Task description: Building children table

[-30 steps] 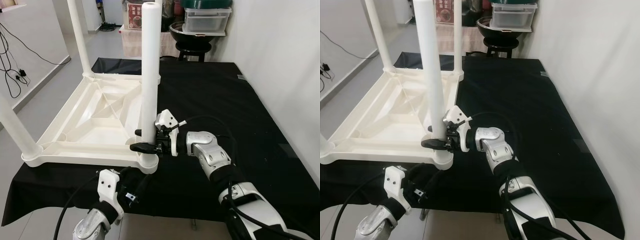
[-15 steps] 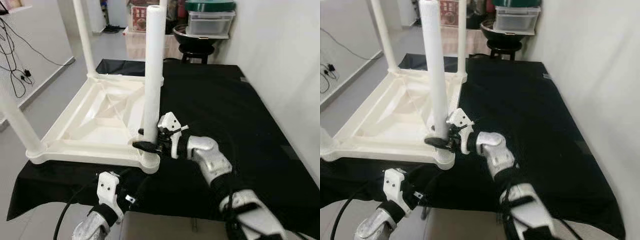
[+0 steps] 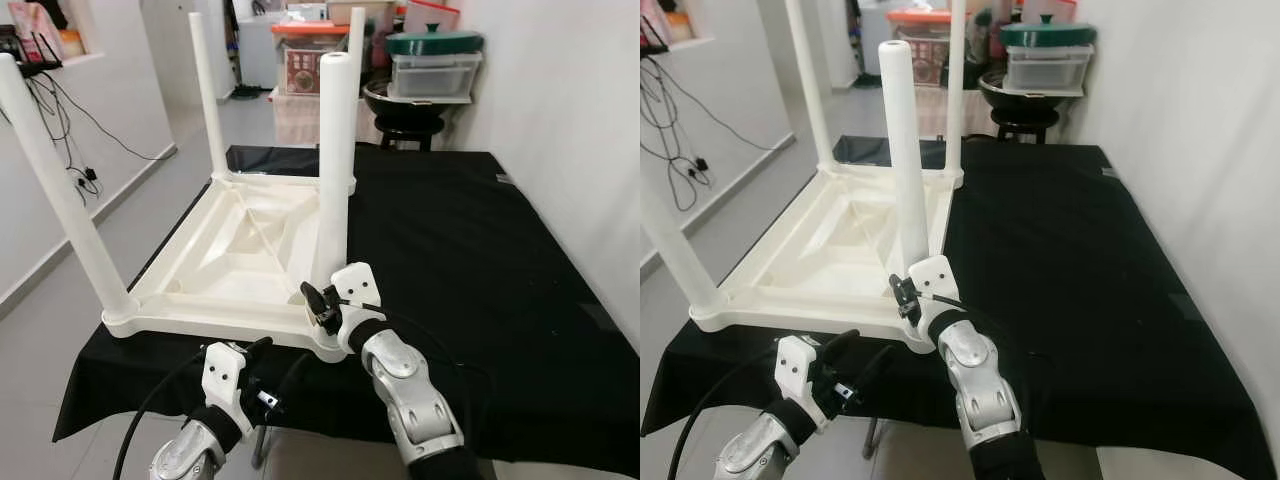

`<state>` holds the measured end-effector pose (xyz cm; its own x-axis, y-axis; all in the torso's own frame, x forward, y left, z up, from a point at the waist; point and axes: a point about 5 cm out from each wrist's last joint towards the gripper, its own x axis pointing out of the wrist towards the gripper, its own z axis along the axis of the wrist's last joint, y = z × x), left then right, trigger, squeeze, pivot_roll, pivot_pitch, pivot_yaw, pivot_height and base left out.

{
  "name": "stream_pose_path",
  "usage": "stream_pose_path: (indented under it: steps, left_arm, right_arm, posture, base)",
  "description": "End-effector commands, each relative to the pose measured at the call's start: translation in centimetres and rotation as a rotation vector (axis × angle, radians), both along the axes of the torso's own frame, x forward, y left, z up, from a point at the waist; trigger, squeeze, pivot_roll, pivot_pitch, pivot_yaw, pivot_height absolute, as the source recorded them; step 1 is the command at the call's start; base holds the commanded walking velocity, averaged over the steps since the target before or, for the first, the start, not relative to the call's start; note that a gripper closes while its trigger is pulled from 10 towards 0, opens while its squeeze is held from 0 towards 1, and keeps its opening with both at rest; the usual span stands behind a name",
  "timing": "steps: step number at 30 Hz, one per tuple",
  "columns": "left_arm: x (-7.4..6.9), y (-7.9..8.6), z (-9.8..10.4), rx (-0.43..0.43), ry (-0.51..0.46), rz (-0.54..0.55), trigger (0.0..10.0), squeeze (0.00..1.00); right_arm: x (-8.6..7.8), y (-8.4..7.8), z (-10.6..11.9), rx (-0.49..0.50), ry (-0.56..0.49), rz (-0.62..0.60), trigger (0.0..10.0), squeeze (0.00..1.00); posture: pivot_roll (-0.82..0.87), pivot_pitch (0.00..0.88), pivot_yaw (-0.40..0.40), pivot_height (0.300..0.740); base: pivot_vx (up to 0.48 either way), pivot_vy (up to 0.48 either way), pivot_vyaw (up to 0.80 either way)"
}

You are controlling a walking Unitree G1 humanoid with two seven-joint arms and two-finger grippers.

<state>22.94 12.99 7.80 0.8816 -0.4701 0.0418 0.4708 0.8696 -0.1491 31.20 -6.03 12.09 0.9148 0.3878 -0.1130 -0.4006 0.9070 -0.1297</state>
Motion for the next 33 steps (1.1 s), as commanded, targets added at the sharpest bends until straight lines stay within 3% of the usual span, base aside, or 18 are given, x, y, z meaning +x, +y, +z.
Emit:
stream_pose_path:
  steps: [1,3,4,6,9,13,14,15,16,17,18,25,27,33]
  left_arm:
    - [0.1,0.2,-0.3,0.003,0.007,0.025,10.0,0.0]
    - [0.1,0.2,-0.3,0.004,0.006,0.03,10.0,0.0]
    - [0.3,0.3,-0.2,0.005,0.006,0.032,10.0,0.0]
    - [0.4,0.3,-0.3,0.004,0.007,0.031,10.0,0.0]
    - [0.5,0.4,-0.3,0.006,0.008,0.028,10.0,0.0]
    - [0.6,0.4,-0.3,0.009,0.009,0.029,10.0,0.0]
    - [0.7,0.6,-0.3,0.012,0.011,0.042,10.0,0.0]
    - [0.7,0.6,-0.3,0.012,0.011,0.042,10.0,0.0]
    - [0.8,0.8,-0.2,0.011,0.013,0.062,10.0,0.0]
    - [0.8,0.9,-0.2,0.01,0.015,0.071,10.0,0.0]
    - [0.9,1.1,-0.2,0.016,0.016,0.08,10.0,0.0]
    - [1.1,1.7,-0.2,0.037,0.024,0.114,10.0,0.0]
    - [1.1,2.2,-0.1,0.053,0.028,0.132,10.0,0.0]
    - [1.2,2.8,0.2,0.089,0.023,0.154,10.0,0.0]
  right_arm:
    - [0.1,-0.5,-2.7,-0.127,0.122,-0.052,10.0,0.0]
    - [0.2,-0.6,-2.3,-0.131,0.118,-0.068,10.0,0.0]
    - [0.6,-0.9,-1.6,-0.138,0.103,-0.094,10.0,0.69]
    - [1.1,-1.0,-0.7,-0.108,0.083,-0.096,10.0,1.0]
    - [2.1,-0.8,0.8,-0.009,0.037,-0.059,10.0,1.0]
    - [2.6,-1.1,1.8,0.046,-0.005,-0.027,10.0,1.0]
    - [2.8,-1.7,2.5,0.091,-0.027,0.003,10.0,0.92]
    - [2.8,-1.7,2.5,0.091,-0.027,0.003,10.0,0.92]
    - [2.8,-2.3,2.8,0.105,-0.038,0.021,10.0,0.53]
    - [2.7,-2.6,2.8,0.101,-0.043,0.02,10.0,0.53]
    - [2.6,-3.2,2.8,0.098,-0.043,0.015,10.0,0.04]
    - [0.6,-4.1,1.7,0.156,0.003,0.122,10.0,0.0]
    - [-1.2,-5.2,0.1,0.145,0.054,0.178,10.0,0.0]
    - [-4.1,-7.1,-1.9,0.13,0.144,0.252,10.0,0.0]
  posture:
    - [0.06,0.0,-0.066,0.74]
    - [0.06,0.0,-0.068,0.74]
    - [0.06,0.0,-0.07,0.74]
    - [0.06,0.0,-0.069,0.74]
    - [0.06,0.0,-0.066,0.74]
    - [0.05,0.0,-0.06,0.74]
    - [0.05,0.0,-0.059,0.74]
    - [0.05,0.0,-0.059,0.74]
    - [0.04,0.0,-0.053,0.74]
    - [0.04,0.0,-0.053,0.74]
    - [0.04,0.0,-0.051,0.74]
    - [0.02,0.0,-0.034,0.74]
    - [0.01,0.0,-0.02,0.74]
    - [-0.01,0.003,0.001,0.74]
  base:
    - [0.0,0.0,0.0]
    - [0.0,0.0,0.0]
    - [0.0,0.0,0.0]
    - [0.0,0.0,0.0]
    - [0.0,0.0,0.0]
    - [0.0,0.0,0.0]
    - [0.0,0.0,0.0]
    - [0.0,0.0,0.0]
    - [0.0,0.0,0.0]
    - [0.0,0.0,0.0]
    - [0.0,0.0,0.0]
    - [0.0,0.0,0.0]
    - [0.0,0.0,0.0]
    - [0.0,0.0,0.0]
